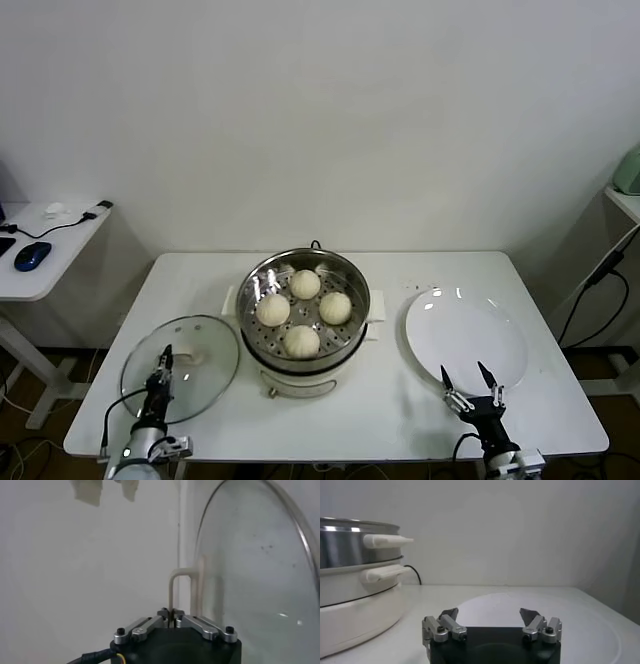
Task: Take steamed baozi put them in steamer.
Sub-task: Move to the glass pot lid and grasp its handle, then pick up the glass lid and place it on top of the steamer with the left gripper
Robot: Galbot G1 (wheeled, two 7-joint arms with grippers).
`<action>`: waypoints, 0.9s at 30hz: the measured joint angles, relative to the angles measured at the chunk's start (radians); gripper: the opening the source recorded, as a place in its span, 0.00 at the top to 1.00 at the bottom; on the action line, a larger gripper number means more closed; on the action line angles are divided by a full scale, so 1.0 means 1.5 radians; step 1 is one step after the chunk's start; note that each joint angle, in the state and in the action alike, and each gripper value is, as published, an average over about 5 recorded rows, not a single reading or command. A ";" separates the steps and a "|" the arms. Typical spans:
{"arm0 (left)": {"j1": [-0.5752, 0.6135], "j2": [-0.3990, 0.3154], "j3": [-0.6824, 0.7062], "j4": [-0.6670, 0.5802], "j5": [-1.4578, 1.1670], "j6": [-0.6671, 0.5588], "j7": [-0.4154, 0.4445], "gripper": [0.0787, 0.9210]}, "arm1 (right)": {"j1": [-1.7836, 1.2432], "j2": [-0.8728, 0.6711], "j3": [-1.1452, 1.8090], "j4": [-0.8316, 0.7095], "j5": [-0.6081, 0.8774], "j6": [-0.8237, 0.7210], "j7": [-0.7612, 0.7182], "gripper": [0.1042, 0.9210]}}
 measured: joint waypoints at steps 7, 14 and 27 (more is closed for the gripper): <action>0.010 0.000 -0.004 -0.028 -0.016 0.002 0.004 0.94 | 0.000 0.000 0.002 0.004 -0.002 0.000 0.001 0.12; 0.024 0.006 -0.019 -0.076 -0.046 0.004 0.011 0.94 | 0.000 -0.001 0.008 0.009 -0.003 -0.002 0.003 0.12; 0.049 0.072 -0.039 -0.237 -0.166 0.073 0.117 0.94 | 0.013 0.002 0.017 0.018 -0.028 -0.034 0.028 0.12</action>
